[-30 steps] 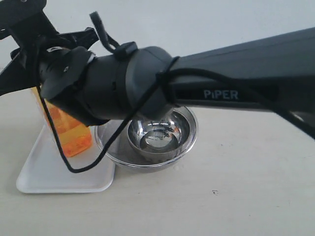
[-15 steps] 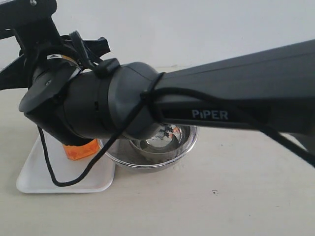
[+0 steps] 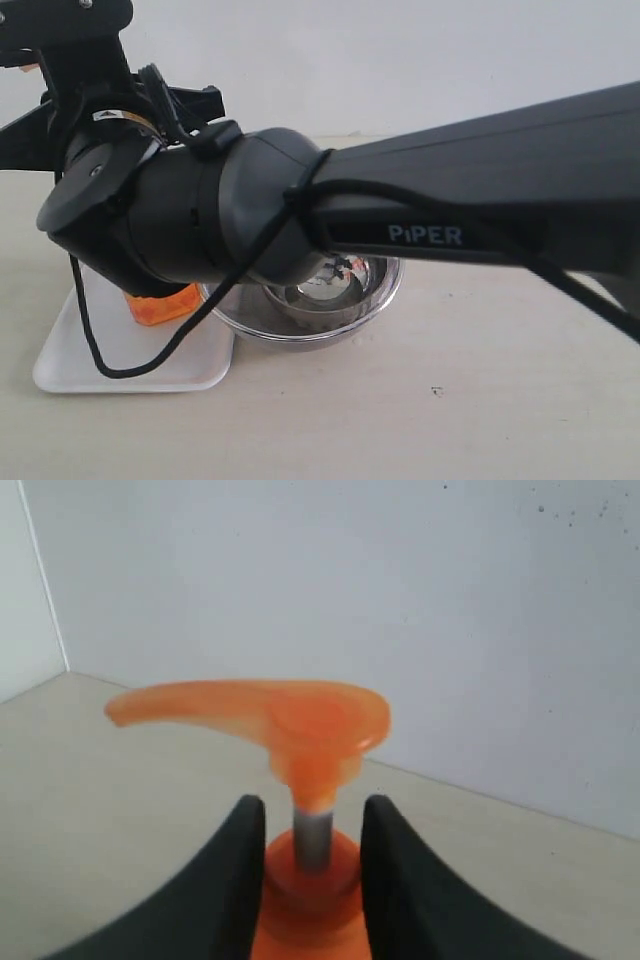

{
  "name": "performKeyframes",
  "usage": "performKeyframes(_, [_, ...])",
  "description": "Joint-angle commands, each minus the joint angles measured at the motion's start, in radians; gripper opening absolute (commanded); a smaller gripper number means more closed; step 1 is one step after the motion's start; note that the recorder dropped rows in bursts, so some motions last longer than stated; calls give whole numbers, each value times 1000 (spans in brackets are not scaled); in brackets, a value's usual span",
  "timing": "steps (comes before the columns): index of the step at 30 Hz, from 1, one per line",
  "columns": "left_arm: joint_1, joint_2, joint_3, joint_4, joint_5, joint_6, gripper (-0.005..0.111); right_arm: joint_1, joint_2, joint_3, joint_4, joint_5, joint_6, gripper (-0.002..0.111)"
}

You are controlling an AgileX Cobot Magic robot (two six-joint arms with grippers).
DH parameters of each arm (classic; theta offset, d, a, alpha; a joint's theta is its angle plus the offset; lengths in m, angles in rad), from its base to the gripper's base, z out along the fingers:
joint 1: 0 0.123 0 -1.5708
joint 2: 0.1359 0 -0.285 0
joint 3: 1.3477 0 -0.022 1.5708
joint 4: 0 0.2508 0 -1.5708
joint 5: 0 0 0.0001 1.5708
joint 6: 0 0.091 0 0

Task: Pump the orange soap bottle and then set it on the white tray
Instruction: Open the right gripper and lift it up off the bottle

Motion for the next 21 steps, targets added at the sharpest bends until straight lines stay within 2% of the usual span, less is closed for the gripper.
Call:
performKeyframes(1, [-1,-6,4,-4,-6,-2,5,1,-9,0,8,3,-3,52])
performKeyframes(2, [-1,-6,4,-4,-6,-2,5,1,-9,0,22,5,-3,57])
performKeyframes(11, [-1,-6,4,2,-6,-2,5,7,-30,0,68,55,-65,57])
performKeyframes(21, [-1,-6,4,2,-6,-2,5,57,-118,0,358,-49,-533,57])
